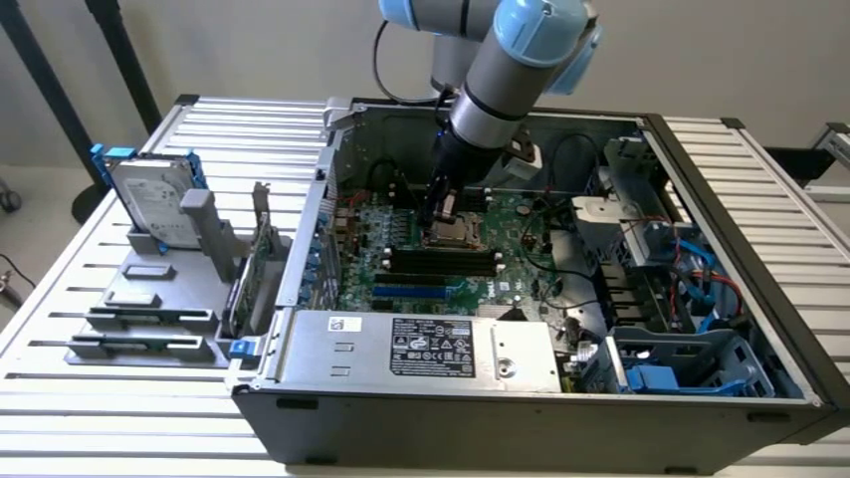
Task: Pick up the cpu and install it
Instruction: 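Close the cpu cover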
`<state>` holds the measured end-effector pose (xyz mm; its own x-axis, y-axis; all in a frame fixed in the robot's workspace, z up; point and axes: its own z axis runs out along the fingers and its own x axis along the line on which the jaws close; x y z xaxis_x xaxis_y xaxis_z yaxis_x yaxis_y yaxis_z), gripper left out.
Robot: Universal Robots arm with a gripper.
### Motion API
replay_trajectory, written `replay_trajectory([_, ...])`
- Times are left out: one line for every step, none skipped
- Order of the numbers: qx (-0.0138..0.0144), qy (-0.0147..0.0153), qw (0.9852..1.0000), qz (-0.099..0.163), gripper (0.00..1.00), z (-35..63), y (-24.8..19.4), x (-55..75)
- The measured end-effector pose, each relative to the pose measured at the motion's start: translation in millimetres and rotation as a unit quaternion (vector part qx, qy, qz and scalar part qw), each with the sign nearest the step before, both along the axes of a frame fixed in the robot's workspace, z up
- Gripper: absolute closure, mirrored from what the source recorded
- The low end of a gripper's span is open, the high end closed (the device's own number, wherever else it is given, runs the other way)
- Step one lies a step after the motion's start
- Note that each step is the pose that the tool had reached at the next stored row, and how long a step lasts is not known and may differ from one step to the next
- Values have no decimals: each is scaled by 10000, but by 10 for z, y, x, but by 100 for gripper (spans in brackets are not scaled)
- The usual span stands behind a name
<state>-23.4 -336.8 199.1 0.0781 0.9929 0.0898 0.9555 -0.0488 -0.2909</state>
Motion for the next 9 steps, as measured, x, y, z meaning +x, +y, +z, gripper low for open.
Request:
replay_trajectory([5, -1, 10000, -3, 89, -1, 1, 0])
replay_trajectory([14, 0, 10000, -6, 89, -1, 1, -1])
replay_trajectory([22, 3, 10000, -10, 89, 2, 0, -2])
replay_trajectory([32, 7, 10000, -14, 89, 11, -2, -5])
replay_trajectory([42, 11, 10000, -18, 89, 25, -5, -9])
replay_trajectory([51, 17, 10000, -21, 89, 41, -10, -12])
replay_trajectory([59, 23, 10000, -24, 89, 58, -17, -18])
replay_trajectory([68, 31, 10000, -27, 89, 69, -28, -25])
replay_trajectory([75, 39, 10000, -29, 89, 78, -41, -35])
